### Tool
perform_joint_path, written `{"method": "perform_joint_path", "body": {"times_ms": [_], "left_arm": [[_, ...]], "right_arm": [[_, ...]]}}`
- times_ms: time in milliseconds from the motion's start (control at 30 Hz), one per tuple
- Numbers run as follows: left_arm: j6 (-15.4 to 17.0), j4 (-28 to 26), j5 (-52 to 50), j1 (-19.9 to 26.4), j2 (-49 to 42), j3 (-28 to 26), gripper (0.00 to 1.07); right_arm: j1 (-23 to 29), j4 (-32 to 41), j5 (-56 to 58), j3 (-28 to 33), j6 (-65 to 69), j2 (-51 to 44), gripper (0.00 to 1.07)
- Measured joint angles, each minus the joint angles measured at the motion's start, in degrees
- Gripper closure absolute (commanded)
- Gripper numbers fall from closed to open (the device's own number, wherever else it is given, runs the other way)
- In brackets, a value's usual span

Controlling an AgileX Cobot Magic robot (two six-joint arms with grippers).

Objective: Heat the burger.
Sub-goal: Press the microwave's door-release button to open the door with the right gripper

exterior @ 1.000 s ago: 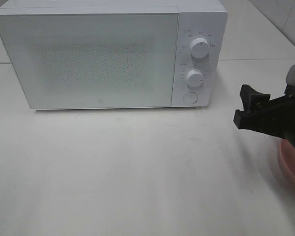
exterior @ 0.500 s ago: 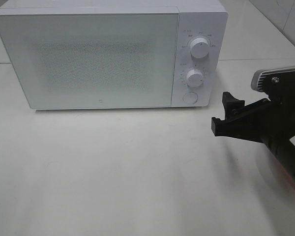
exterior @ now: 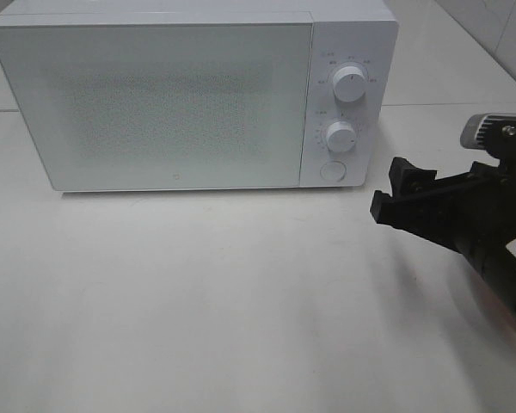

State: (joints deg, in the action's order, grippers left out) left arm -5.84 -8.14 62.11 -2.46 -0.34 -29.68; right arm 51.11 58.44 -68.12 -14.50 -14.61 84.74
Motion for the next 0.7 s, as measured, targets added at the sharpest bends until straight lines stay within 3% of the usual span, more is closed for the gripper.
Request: {"method": "perform_joint_path", "body": {"times_ms": [400, 467, 567, 633, 667, 700], "left_arm": [[0.0, 0.0, 0.0, 0.0, 0.0, 0.0, 0.09], [0.0, 0.0, 0.0, 0.0, 0.0, 0.0, 0.09], [0.0, 0.0, 0.0, 0.0, 0.0, 0.0, 0.09], [0.0, 0.0, 0.0, 0.0, 0.0, 0.0, 0.09], [0.0, 0.0, 0.0, 0.0, 0.0, 0.0, 0.09], [0.0, 0.0, 0.0, 0.0, 0.0, 0.0, 0.09]], "right_arm": [[0.0, 0.0, 5.5, 0.0, 37.0, 0.0, 0.36], [0.0, 0.0, 7.0, 0.0, 46.0, 0.0, 0.45], [0.0, 0.0, 7.4, 0.0, 49.0, 0.0, 0.49], [0.0, 0.0, 8.1, 0.0, 56.7, 0.0, 0.62], [0.0, 0.0, 8.1, 0.0, 56.7, 0.0, 0.62], [0.0, 0.0, 8.3, 0.0, 60.9, 0.0, 0.72]]}}
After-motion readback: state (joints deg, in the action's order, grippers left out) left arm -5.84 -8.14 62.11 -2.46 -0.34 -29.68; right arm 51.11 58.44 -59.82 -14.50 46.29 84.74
